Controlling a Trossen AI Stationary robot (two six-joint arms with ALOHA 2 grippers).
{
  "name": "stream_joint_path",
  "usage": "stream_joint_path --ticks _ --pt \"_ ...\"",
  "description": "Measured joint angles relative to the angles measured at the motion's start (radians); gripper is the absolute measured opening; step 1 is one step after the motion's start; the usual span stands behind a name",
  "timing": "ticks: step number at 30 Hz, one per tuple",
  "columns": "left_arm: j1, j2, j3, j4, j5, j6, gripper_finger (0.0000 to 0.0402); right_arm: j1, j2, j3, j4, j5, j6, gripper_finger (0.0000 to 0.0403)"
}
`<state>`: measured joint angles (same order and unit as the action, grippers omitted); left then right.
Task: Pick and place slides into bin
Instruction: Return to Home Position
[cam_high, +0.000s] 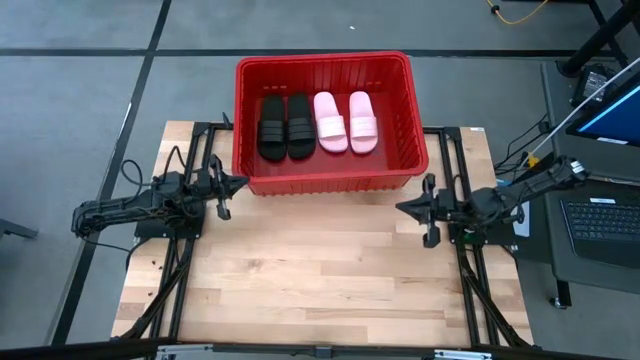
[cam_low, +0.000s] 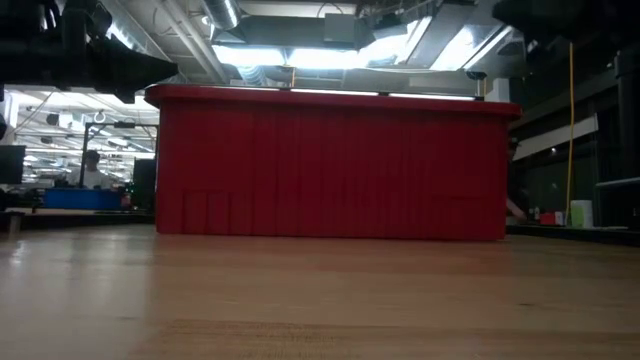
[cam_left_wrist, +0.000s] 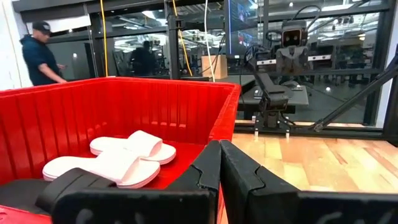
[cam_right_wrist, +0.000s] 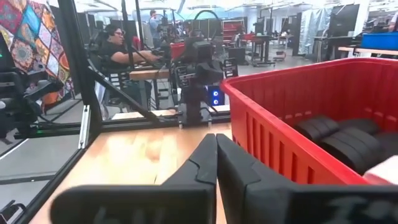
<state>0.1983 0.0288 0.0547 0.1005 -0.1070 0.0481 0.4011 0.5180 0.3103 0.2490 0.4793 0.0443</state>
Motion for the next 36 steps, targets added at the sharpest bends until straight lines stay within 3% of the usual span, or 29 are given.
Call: stream_joint_path --ticks 5,11,22,29,36 --pt "0.0 0.0 0.0 0.0 0.0 0.0 0.0003 0.0 -0.079 -0.053 0.003 -0.014 -0.013 0.0019" --pt "0.0 0.0 0.0 0.0 0.0 0.0 0.0002 0.0 -0.167 -0.072 -0.015 -0.139 -0.098 0.0007" --pt "0.0 0.0 0.0 0.0 0.0 0.0 0.0007 -0.071 -0.361 -0.072 -0.289 -0.089 -0.035 0.0012" --pt "0.0 0.0 0.0 0.0 0.0 -0.001 0.0006 -0.114 -0.414 -0.072 -0.305 -0.088 -0.079 0.0004" --pt "0.0 0.0 0.0 0.0 0.0 -0.001 0.0008 -0.133 -0.423 -0.072 -0.322 -0.088 -0.097 0.0029"
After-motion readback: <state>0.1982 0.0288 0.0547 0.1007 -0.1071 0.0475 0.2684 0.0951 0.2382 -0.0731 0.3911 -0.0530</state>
